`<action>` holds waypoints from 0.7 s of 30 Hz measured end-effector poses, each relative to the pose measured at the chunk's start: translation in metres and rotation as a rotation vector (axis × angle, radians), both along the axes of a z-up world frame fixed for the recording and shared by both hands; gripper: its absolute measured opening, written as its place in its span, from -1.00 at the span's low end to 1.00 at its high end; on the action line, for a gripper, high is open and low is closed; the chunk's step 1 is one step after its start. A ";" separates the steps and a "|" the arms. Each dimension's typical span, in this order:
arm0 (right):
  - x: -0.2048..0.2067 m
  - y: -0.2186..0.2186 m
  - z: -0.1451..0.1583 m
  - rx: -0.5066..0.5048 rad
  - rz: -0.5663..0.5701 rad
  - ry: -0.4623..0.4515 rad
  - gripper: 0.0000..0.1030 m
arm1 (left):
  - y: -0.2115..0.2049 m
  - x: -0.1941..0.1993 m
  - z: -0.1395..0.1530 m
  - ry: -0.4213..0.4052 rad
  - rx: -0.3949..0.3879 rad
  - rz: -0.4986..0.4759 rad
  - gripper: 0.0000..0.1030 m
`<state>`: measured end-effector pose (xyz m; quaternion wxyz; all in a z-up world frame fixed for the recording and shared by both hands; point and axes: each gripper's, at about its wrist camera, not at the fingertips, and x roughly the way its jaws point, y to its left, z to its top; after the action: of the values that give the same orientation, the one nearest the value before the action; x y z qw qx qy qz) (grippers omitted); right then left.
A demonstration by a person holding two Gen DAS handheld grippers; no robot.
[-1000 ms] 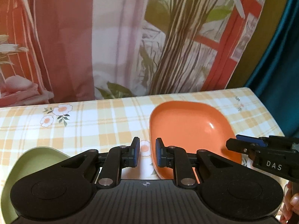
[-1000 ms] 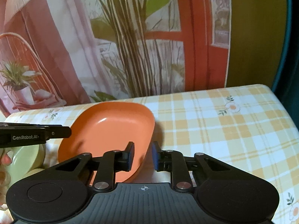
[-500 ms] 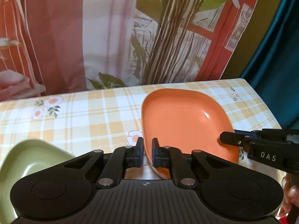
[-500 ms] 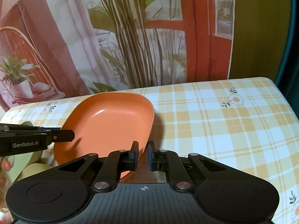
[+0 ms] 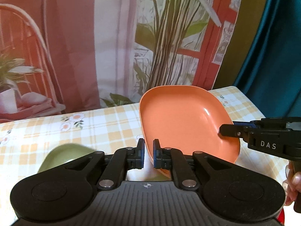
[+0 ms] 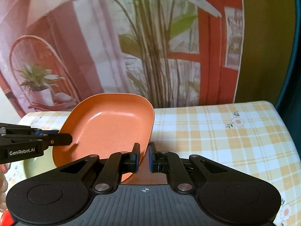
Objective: Organize plates and bowls
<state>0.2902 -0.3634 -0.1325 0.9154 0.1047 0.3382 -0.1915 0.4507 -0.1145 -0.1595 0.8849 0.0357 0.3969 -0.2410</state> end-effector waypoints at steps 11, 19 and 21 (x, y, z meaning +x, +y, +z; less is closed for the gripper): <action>-0.021 0.044 -0.006 -0.001 0.067 0.031 -0.83 | 0.036 -0.051 0.009 0.013 0.001 0.010 -0.77; -0.035 0.061 -0.017 0.003 0.085 0.058 -0.83 | 0.048 -0.073 -0.003 0.042 0.001 0.012 -0.76; -0.037 0.064 -0.021 0.005 0.087 0.067 -0.83 | 0.051 -0.076 -0.006 0.058 0.000 0.016 -0.76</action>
<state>0.2529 -0.2996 -0.1534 0.9107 0.0858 0.3735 -0.1540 0.3748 -0.0639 -0.1655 0.8750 0.0255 0.4225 -0.2349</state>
